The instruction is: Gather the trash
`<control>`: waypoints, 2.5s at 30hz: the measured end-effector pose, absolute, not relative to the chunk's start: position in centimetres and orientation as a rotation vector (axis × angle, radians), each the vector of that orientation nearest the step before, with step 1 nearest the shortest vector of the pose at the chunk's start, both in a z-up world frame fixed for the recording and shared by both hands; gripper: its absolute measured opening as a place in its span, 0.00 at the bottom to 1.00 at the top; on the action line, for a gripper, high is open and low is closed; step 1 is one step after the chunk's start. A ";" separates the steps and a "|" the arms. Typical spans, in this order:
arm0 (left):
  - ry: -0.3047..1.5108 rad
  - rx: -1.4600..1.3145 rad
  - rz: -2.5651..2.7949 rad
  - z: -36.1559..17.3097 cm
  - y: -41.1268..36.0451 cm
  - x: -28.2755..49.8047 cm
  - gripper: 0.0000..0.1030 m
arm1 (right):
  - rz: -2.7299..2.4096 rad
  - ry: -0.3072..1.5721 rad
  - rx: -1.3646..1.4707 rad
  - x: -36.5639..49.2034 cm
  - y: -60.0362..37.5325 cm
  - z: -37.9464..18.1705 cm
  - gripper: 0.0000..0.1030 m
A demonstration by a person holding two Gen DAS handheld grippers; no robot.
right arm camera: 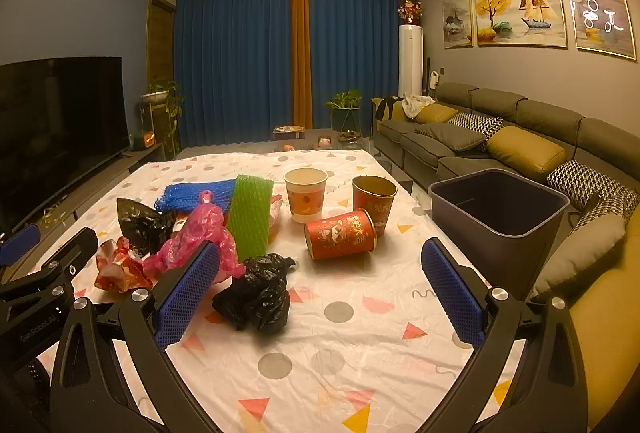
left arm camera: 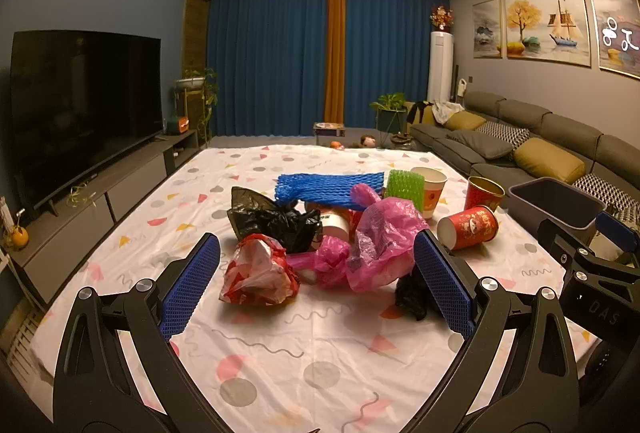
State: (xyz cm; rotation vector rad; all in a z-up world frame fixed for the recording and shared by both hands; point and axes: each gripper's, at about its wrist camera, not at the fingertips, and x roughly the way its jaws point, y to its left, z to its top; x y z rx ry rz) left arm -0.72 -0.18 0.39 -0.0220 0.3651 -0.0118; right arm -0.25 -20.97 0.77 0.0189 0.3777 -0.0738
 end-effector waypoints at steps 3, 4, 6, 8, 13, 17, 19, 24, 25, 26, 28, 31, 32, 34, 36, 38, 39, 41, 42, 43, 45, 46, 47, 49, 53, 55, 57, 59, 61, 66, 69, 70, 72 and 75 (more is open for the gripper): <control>0.365 -0.023 -0.012 0.4 -0.2 -0.8 0.93 | -0.075 0.377 0.019 -0.2 -21.0 0.7 0.95; 0.365 -0.023 -0.013 0.4 -0.2 -0.8 0.93 | -0.074 0.376 0.020 -0.3 -21.0 0.8 0.95; 0.364 -0.024 -0.012 0.4 -0.2 -0.8 0.93 | -0.073 0.377 0.020 -0.2 -21.0 0.7 0.95; 0.365 -0.024 -0.013 0.4 -0.2 -0.8 0.93 | -0.074 0.376 0.020 -0.2 -21.0 0.7 0.95; 0.366 -0.030 -0.014 0.5 -0.2 -0.9 0.93 | -0.075 0.373 0.022 -0.2 -20.9 0.8 0.95; 0.366 -0.029 -0.012 0.4 -0.3 -0.8 0.93 | -0.076 0.371 0.025 -0.3 -20.9 0.7 0.95; 0.365 -0.028 -0.011 0.4 -0.2 -0.8 0.93 | -0.077 0.372 0.027 -0.2 -20.9 0.6 0.95; 0.369 -0.028 -0.002 0.0 -0.4 -0.6 0.93 | -0.076 0.374 0.032 -0.2 -21.0 0.4 0.95; 0.370 -0.028 -0.003 0.0 -0.4 -0.5 0.93 | -0.077 0.374 0.033 -0.2 -21.1 0.4 0.95; 0.371 -0.029 -0.003 0.0 -0.4 -0.5 0.93 | -0.077 0.373 0.034 -0.2 -21.1 0.4 0.95; 0.369 -0.029 -0.003 -0.1 -0.5 -0.5 0.93 | -0.077 0.371 0.034 -0.2 -21.2 0.4 0.95; 0.370 -0.032 -0.003 0.0 -0.4 -0.6 0.93 | -0.078 0.371 0.034 -0.2 -21.2 0.4 0.95; 0.370 -0.033 -0.003 0.0 -0.5 -0.6 0.93 | -0.077 0.370 0.034 -0.2 -21.2 0.3 0.95; 0.370 -0.031 -0.002 0.0 -0.4 -0.6 0.93 | -0.077 0.370 0.035 -0.2 -21.2 0.4 0.95; 0.370 -0.032 -0.002 0.0 -0.4 -0.6 0.93 | -0.077 0.370 0.034 -0.2 -21.2 0.3 0.95; 0.371 -0.034 -0.002 -0.1 -0.5 -0.6 0.93 | -0.078 0.370 0.034 -0.2 -21.2 0.3 0.95; 0.371 -0.034 -0.001 -0.1 -0.5 -0.5 0.93 | -0.078 0.370 0.034 -0.2 -21.2 0.4 0.95; 0.371 -0.035 -0.002 -0.1 -0.6 -0.5 0.93 | -0.078 0.370 0.035 -0.2 -21.2 0.3 0.95; 0.371 -0.035 -0.001 -0.1 -0.5 -0.5 0.93 | -0.077 0.371 0.034 -0.2 -21.2 0.4 0.95; 0.371 -0.035 -0.002 -0.1 -0.5 -0.5 0.93 | -0.078 0.371 0.034 -0.2 -21.2 0.3 0.95; 0.371 -0.036 -0.001 -0.1 -0.6 -0.5 0.93 | -0.077 0.370 0.035 -0.2 -21.2 0.4 0.95; 0.372 -0.039 0.000 -0.1 -0.6 -0.5 0.93 | -0.076 0.369 0.034 -0.2 -21.2 0.3 0.95; 0.372 -0.044 0.001 -0.1 -0.5 -0.4 0.93 | -0.079 0.369 0.033 -0.2 -21.2 0.4 0.95; 0.374 -0.053 0.001 -0.2 -0.4 -0.4 0.93 | -0.079 0.367 0.034 -0.3 -21.3 0.3 0.95; 0.372 -0.059 0.003 -0.2 -0.2 -0.4 0.93 | -0.081 0.368 0.035 -0.2 -21.3 0.3 0.95; 0.371 -0.058 0.000 -0.2 -0.2 -0.4 0.93 | -0.081 0.368 0.035 -0.2 -21.3 0.2 0.95; 0.369 -0.057 -0.005 -0.2 -0.1 -0.3 0.93 | -0.080 0.368 0.036 -0.2 -21.3 0.2 0.95; 0.367 -0.061 -0.010 -0.2 0.0 -0.3 0.93 | -0.081 0.367 0.035 -0.2 -21.3 0.2 0.95; 0.364 -0.063 -0.016 -0.1 0.2 -0.3 0.93 | -0.082 0.366 0.038 -0.2 -21.4 0.2 0.95; 0.358 -0.055 -0.015 -0.1 -0.1 -0.4 0.93 | -0.086 0.367 0.041 -0.1 -21.4 0.0 0.95; 0.355 -0.047 -0.013 -0.2 -0.2 -0.4 0.93 | -0.086 0.368 0.040 0.0 -21.4 0.0 0.95; 0.355 -0.045 -0.015 -0.2 -0.2 -0.4 0.93 | -0.087 0.367 0.040 -0.1 -21.4 0.0 0.95; 0.354 -0.038 -0.019 -0.2 -0.4 -0.4 0.93 | -0.089 0.367 0.040 -0.1 -21.5 0.0 0.95; 0.351 -0.032 -0.022 -0.2 -0.5 -0.4 0.93 | -0.091 0.368 0.041 0.0 -21.5 -0.1 0.95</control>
